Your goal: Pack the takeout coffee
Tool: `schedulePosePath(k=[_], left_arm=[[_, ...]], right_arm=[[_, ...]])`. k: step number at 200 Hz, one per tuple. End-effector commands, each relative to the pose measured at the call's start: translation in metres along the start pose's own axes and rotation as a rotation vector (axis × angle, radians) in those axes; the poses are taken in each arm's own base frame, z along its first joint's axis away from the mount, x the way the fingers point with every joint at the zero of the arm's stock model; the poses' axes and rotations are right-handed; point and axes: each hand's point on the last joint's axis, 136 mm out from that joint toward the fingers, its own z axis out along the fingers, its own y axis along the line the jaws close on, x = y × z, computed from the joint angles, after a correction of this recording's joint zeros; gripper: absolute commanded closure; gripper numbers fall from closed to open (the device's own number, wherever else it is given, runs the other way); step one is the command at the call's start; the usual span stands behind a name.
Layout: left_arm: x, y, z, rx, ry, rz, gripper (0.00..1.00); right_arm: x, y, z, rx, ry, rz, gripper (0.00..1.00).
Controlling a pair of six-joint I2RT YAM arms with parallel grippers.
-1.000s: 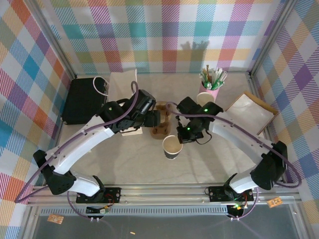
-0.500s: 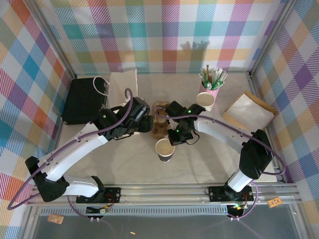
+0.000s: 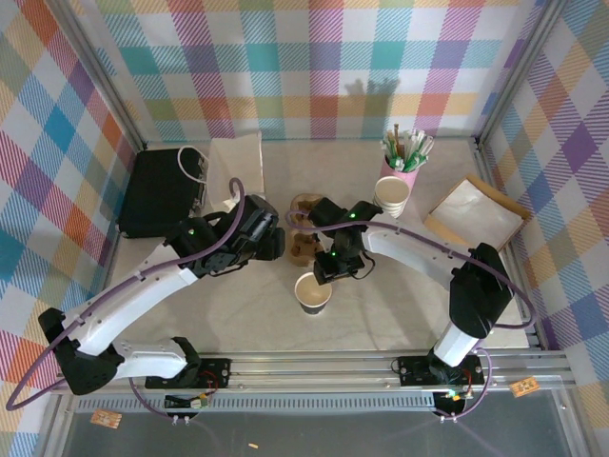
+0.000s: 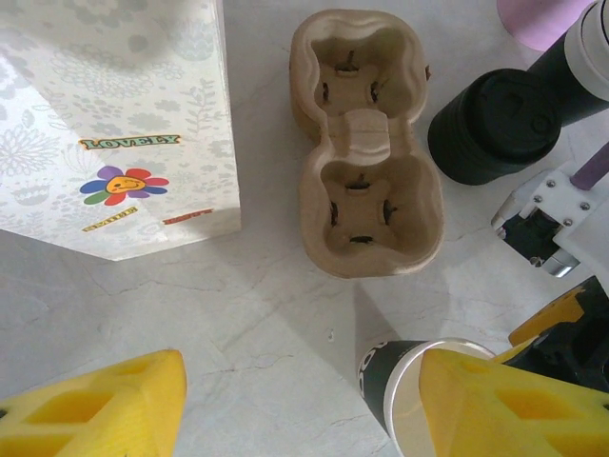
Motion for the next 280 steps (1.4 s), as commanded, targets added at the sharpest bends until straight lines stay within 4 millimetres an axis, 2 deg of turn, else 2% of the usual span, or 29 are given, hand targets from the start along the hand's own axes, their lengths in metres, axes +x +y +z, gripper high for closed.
schedulePosePath(k=[1,34,54,70,83,101,110,138,151,202,222,280], left_arm=[[-0.002,0.005,-0.006,-0.008,-0.03,-0.012,0.34],[-0.005,0.003,-0.008,0.003,-0.036,0.006,0.34],[-0.007,0.003,-0.009,0.001,-0.046,0.023,0.34],[-0.01,-0.001,-0.01,0.02,-0.06,0.041,0.34],[-0.012,-0.007,-0.01,0.053,-0.07,0.064,0.34],[-0.016,-0.02,-0.008,0.114,-0.083,0.098,0.34],[-0.015,-0.027,-0.006,0.146,-0.082,0.118,0.32],[-0.009,-0.051,0.0,0.268,-0.083,0.191,0.26],[-0.005,-0.058,0.004,0.309,-0.079,0.218,0.22],[0.015,-0.069,0.014,0.389,-0.048,0.32,0.1],[0.022,-0.071,0.018,0.413,-0.035,0.353,0.0],[0.034,-0.071,0.027,0.416,0.002,0.375,0.0]], right_arm=[[0.0,0.006,-0.014,-0.002,-0.007,-0.013,0.58],[0.003,0.01,-0.036,-0.014,-0.032,-0.01,0.54],[0.004,0.006,-0.059,0.017,-0.074,0.0,0.54],[0.001,-0.004,-0.08,0.072,-0.125,0.023,0.51],[-0.003,-0.015,-0.095,0.111,-0.156,0.057,0.43],[-0.014,-0.033,-0.109,0.15,-0.192,0.112,0.39],[-0.022,-0.043,-0.112,0.175,-0.213,0.141,0.31],[-0.052,-0.069,-0.108,0.247,-0.257,0.189,0.2],[-0.066,-0.077,-0.103,0.278,-0.269,0.201,0.18],[-0.109,-0.099,-0.073,0.352,-0.266,0.236,0.14],[-0.118,-0.105,-0.066,0.392,-0.257,0.233,0.12],[-0.126,-0.123,-0.048,0.473,-0.232,0.239,0.11]])
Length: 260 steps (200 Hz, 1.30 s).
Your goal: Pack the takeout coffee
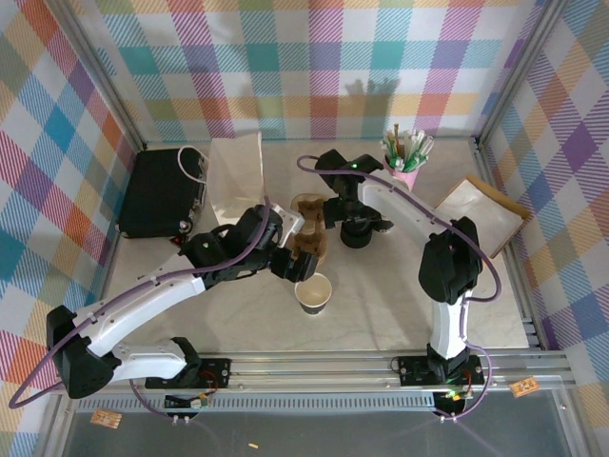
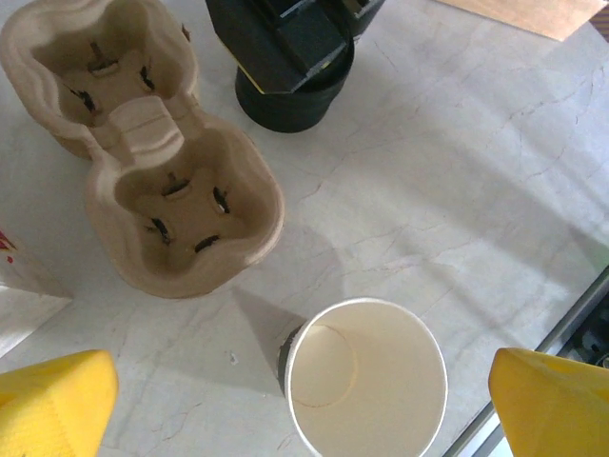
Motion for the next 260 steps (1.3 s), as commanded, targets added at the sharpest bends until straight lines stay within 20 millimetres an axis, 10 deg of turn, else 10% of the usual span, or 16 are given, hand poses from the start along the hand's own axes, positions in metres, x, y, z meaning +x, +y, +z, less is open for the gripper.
schedulePosePath(k=[1,260], left_arm=[[-0.002,-0.006,-0.002,0.03,-0.017,0.032,0.0],[0.006,-0.001,0.001,-0.001,0.029,0.012,0.01]], right_arm=[[-0.01,-0.008,0.004,0.049,-0.02,0.005,0.11],[-0.008,-0.018,0.051,0.11,0.052,0.012,0.16]])
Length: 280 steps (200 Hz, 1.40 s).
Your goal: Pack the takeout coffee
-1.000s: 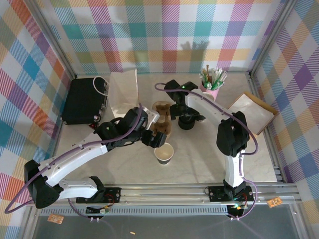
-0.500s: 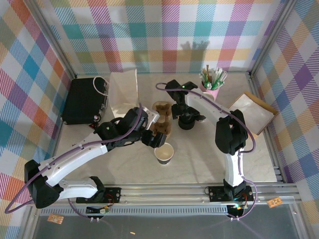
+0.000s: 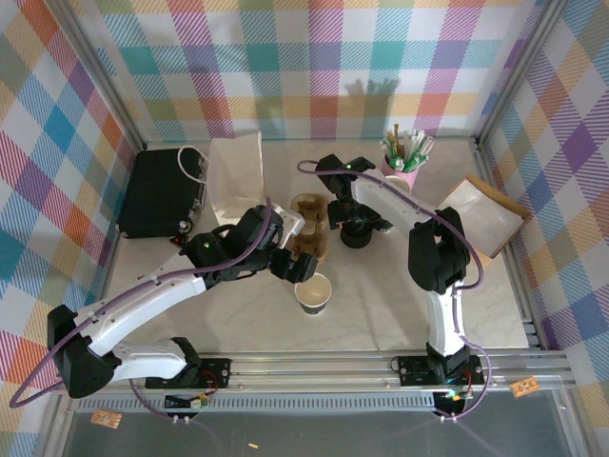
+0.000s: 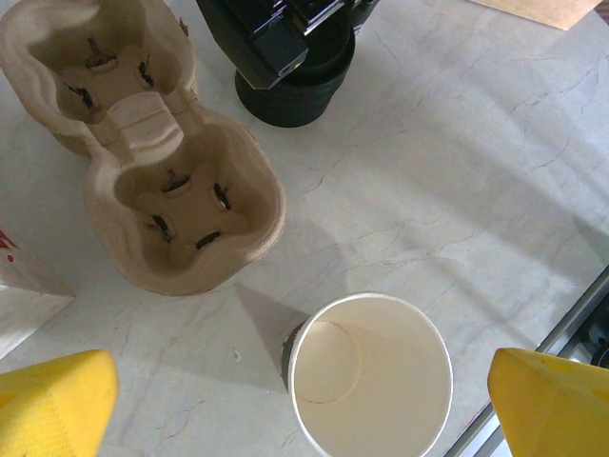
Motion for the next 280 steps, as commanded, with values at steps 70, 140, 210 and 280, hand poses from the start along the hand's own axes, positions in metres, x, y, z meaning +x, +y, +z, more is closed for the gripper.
schedulePosePath(k=[70,140,210,280], left_arm=[[0.005,-0.003,0.0,0.011,0.032,-0.002,0.01],[0.006,-0.004,0.001,0.014,0.038,-0.004,0.02],[0.007,-0.003,-0.001,0.012,0.039,-0.009,0.02],[0.007,-0.002,0.0,0.006,0.039,-0.011,0.02]], right_arm=[[0.006,0.0,0.019,0.025,0.034,-0.002,0.15],[0.012,-0.002,0.027,0.043,0.048,-0.007,0.14],[0.003,0.006,0.024,0.004,0.026,-0.01,0.16],[0.0,0.022,0.017,-0.072,0.02,-0.05,0.14]])
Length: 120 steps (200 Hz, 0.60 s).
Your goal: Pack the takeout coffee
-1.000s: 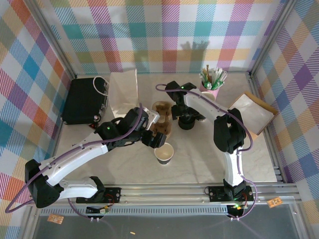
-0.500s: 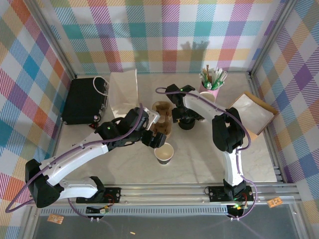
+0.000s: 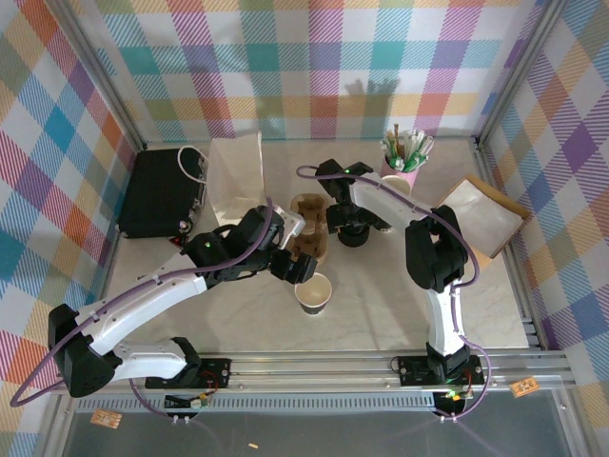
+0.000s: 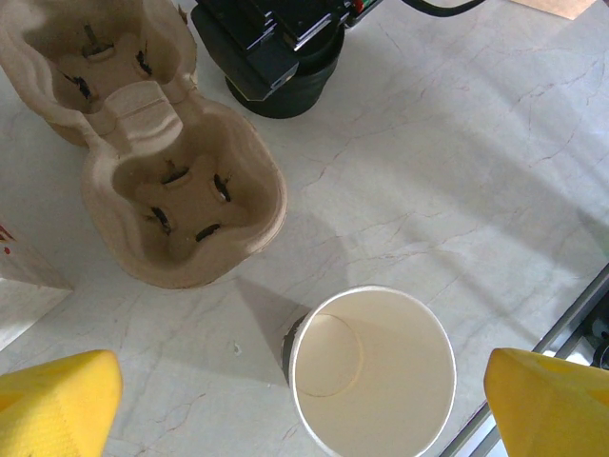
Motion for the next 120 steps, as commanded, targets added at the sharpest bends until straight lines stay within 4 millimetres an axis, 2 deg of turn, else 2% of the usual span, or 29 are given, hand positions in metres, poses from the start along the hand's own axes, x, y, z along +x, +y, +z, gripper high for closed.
schedulePosePath(k=[1,65,120], left_arm=[[0.003,-0.002,-0.002,0.008,0.022,-0.01,0.02],[0.002,-0.001,-0.001,0.0,0.02,-0.013,0.03],[0.004,-0.002,-0.001,0.002,0.026,-0.021,0.03]], right_arm=[[-0.004,0.01,-0.001,-0.035,-0.001,-0.022,0.14],[-0.014,0.004,-0.004,0.007,-0.027,-0.019,0.12],[-0.017,0.003,0.005,0.027,-0.008,-0.013,0.14]])
